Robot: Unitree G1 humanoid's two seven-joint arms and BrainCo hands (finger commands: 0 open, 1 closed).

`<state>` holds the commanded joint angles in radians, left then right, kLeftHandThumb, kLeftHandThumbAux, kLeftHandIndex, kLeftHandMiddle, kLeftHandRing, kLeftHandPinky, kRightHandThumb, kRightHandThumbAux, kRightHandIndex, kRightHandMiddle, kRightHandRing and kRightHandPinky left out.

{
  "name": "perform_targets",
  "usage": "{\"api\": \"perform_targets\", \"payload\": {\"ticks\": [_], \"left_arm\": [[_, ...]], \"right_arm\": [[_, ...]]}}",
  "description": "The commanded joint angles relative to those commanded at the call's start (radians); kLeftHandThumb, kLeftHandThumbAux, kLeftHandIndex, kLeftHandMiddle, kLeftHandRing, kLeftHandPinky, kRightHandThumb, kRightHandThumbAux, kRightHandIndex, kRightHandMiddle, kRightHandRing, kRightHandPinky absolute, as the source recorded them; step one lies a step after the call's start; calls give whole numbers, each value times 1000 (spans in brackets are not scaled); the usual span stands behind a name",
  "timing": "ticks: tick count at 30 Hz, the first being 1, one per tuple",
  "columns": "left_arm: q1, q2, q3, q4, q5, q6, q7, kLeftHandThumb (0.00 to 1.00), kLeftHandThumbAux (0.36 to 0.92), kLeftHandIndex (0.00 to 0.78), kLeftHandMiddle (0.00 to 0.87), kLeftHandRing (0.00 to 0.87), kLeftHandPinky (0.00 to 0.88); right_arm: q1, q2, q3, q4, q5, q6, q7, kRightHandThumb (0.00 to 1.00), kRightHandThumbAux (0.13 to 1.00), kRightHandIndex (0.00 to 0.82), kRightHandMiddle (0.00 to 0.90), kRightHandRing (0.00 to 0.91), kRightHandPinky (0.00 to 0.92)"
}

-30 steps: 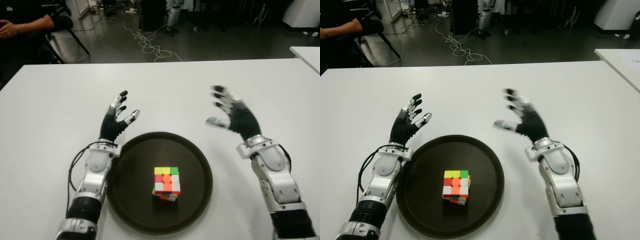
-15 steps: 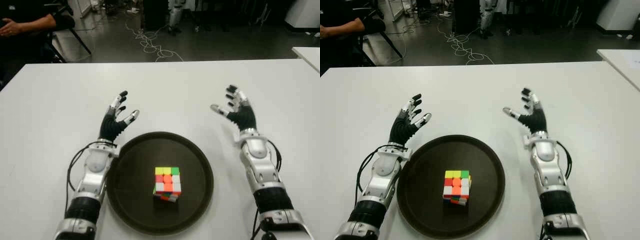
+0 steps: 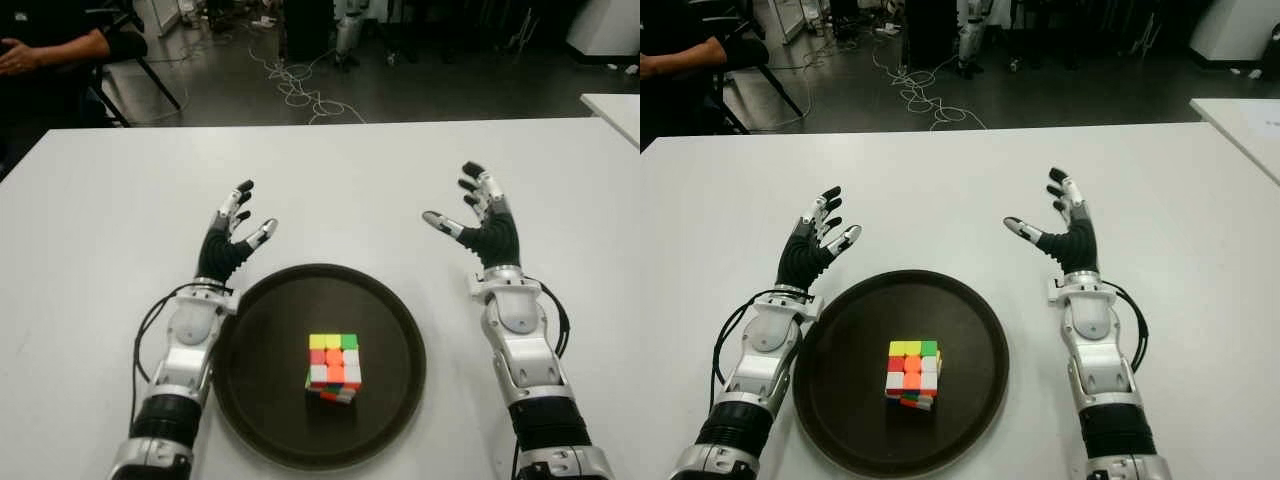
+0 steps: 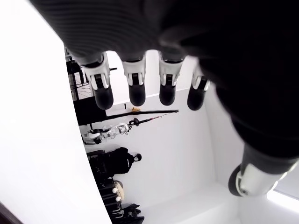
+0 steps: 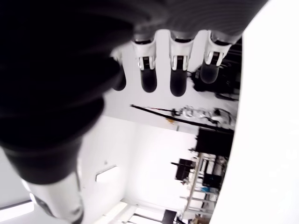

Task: Pick up the Rubik's Cube and put it in the plate

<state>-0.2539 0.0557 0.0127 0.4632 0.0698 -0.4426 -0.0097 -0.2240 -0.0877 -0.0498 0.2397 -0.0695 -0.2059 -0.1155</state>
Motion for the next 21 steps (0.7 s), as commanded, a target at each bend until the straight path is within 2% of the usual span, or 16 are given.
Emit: {"api": "perform_targets", "payload": {"ticks": [4,21], "left_arm": [[0,2,-1,2,6,-1,2,0,613,34,57,4,0],[-3,-1,-2,-1,10,3,5,0,599,41,68,7,0]], "right_arm": [[-16,-7,-7,43,-6,-20,0,42,790,88,125,103,78],[-32,-9,-10,82,-1,-66,12,64,785,92,132,109,80]]}}
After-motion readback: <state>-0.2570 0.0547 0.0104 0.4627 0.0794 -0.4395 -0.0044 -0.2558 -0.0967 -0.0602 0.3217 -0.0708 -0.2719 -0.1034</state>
